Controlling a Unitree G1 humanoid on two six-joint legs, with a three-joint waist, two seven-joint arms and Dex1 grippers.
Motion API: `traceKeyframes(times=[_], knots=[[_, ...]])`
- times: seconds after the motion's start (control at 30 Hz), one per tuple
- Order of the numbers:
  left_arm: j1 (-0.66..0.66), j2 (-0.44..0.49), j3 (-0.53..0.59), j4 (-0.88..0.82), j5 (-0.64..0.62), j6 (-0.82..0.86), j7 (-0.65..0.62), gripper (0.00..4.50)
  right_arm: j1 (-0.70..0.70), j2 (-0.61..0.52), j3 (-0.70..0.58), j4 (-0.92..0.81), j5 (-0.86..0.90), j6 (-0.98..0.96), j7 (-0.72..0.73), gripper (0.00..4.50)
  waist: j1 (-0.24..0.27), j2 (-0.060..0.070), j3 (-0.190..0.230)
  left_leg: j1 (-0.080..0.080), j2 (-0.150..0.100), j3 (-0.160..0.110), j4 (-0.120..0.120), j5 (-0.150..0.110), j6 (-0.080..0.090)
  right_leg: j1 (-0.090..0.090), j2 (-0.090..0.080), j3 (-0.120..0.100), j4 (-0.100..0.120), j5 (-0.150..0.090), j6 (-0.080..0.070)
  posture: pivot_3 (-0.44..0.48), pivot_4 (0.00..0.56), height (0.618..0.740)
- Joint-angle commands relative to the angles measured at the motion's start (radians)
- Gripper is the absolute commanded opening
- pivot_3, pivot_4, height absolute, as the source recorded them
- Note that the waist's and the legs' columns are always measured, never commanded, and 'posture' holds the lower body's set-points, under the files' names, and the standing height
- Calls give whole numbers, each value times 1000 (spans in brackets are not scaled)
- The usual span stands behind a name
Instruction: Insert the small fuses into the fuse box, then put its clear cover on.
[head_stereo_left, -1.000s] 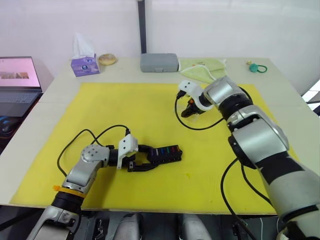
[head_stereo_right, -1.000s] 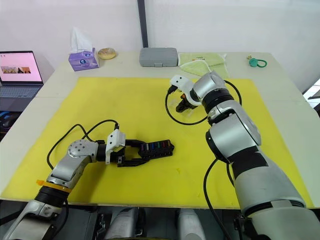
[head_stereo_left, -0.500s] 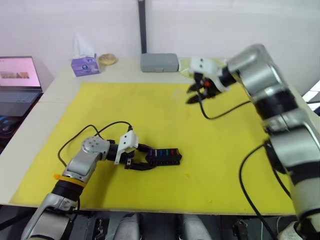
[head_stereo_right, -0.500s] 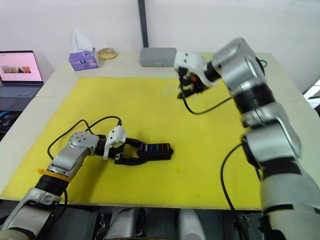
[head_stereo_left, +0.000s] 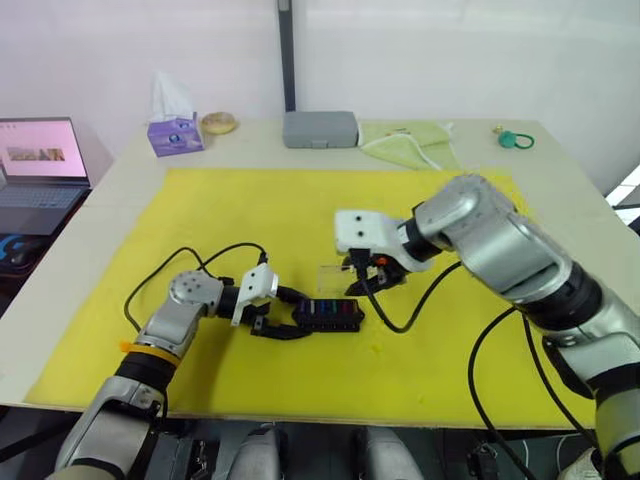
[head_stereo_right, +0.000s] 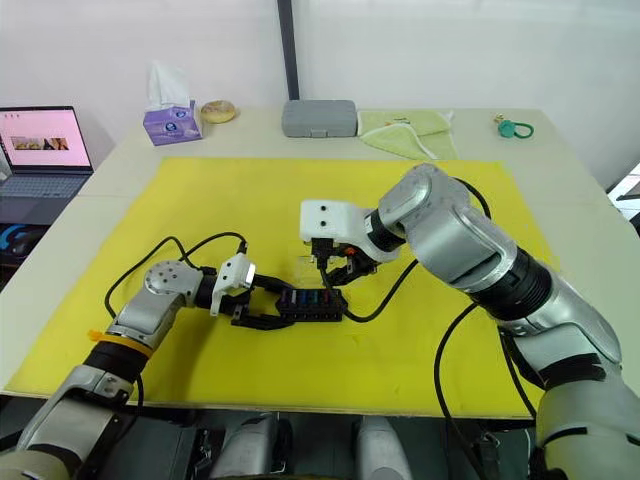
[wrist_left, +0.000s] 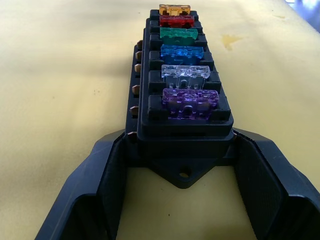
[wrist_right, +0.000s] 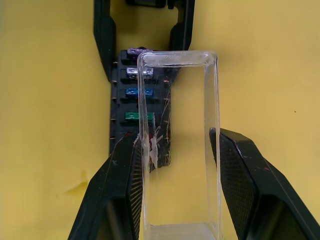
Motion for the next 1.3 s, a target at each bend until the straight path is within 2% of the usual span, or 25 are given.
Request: traceKeyframes(times=[0.03, 0.13, 0.57, 0.93, 1.3], knots=[[14, 3, -45, 43, 60, 28, -10, 2549, -130, 40, 66, -97, 42, 162, -20, 1620, 0, 0, 0, 0, 0, 0, 0, 0, 0, 0, 0, 0, 0, 0, 0, 0, 150, 737], [11, -2, -44, 46, 58, 34, -10, 2549, -151, 64, 86, -116, 74, 249, -68, 1620, 0, 0, 0, 0, 0, -2, 0, 0, 0, 0, 0, -1, 0, 0, 0, 0, 150, 737], [-9, -5, -52, 76, 74, 21, -19, 2549, -99, 95, 144, -123, 155, 296, -273, 1620, 0, -1, -1, 0, 0, -3, 0, 0, 0, 2, -3, -4, -3, 0, 0, 0, 150, 737], [-12, -8, -58, 79, 73, 19, -22, 2549, -81, 82, 178, -125, 209, 276, -343, 1620, 0, 0, -1, 0, 0, -4, 0, 0, 0, 3, -3, -4, -3, 0, 0, 0, 150, 737], [-5, -7, -59, 66, 70, 29, -16, 2549, -77, 47, 212, -93, 218, 231, -353, 1620, 0, -1, -1, 0, 0, -4, 0, 0, 0, 3, -3, -5, -4, 0, 0, 0, 150, 737]])
